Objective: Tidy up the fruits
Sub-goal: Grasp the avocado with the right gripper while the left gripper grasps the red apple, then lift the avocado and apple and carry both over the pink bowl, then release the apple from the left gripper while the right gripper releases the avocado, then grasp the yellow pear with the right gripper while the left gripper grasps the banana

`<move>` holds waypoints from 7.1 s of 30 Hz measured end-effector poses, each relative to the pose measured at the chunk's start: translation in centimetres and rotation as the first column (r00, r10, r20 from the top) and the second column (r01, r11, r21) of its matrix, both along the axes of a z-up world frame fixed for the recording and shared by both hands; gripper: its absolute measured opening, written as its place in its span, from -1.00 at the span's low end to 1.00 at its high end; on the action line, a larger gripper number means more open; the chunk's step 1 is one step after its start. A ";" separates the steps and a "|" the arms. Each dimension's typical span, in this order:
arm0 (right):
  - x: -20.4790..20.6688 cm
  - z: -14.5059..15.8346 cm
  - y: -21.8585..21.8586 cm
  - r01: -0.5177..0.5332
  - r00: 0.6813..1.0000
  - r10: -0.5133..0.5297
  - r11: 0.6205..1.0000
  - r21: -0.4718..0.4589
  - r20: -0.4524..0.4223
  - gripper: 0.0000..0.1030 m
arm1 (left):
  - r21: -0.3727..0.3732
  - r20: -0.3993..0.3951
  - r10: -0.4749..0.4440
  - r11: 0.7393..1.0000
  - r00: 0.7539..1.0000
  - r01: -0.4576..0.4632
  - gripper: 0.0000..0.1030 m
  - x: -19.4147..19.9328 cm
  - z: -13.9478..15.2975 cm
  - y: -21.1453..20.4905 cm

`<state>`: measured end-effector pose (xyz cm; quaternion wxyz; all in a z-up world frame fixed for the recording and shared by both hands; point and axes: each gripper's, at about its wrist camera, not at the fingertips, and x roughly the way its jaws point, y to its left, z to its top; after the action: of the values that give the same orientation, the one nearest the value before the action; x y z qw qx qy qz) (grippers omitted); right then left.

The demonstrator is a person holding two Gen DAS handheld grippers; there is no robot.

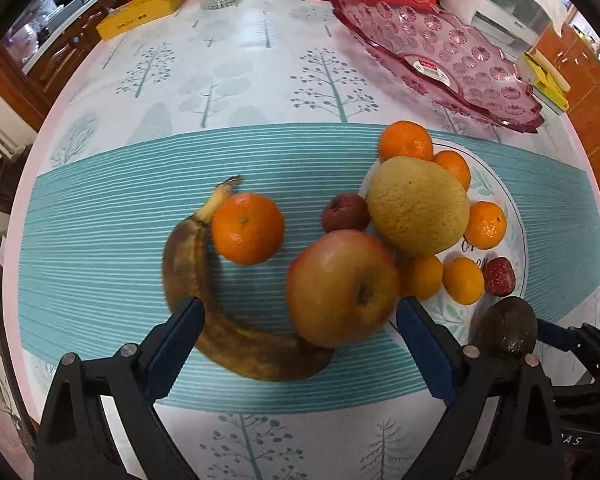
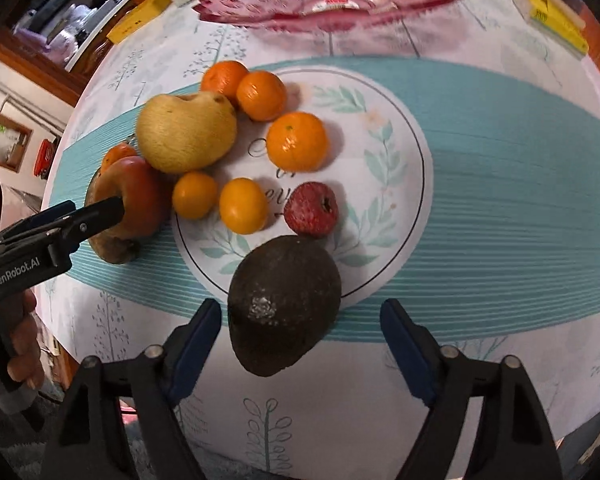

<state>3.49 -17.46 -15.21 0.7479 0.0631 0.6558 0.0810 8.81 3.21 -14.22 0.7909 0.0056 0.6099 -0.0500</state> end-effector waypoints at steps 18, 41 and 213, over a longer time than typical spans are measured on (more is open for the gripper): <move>0.3 -1.0 0.6 -0.006 1.000 0.008 0.998 0.066 -0.022 0.15 | -0.077 -0.079 -0.031 0.997 0.996 0.025 0.27 1.4 -3.0 -1.5; -0.6 4.6 -0.5 -0.033 0.990 0.024 0.997 0.065 0.141 0.13 | -0.059 0.075 -0.055 0.997 0.996 0.059 0.25 -1.9 7.2 -2.3; 2.5 3.9 8.7 -0.235 0.866 0.307 0.947 -0.220 0.394 0.51 | -0.117 0.017 0.368 0.924 0.930 -0.364 0.55 -4.0 -1.6 9.7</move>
<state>5.96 -8.80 -11.32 0.8558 -0.1108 0.4847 0.1428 4.78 12.95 -15.87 0.7969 -0.1515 0.5813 0.0644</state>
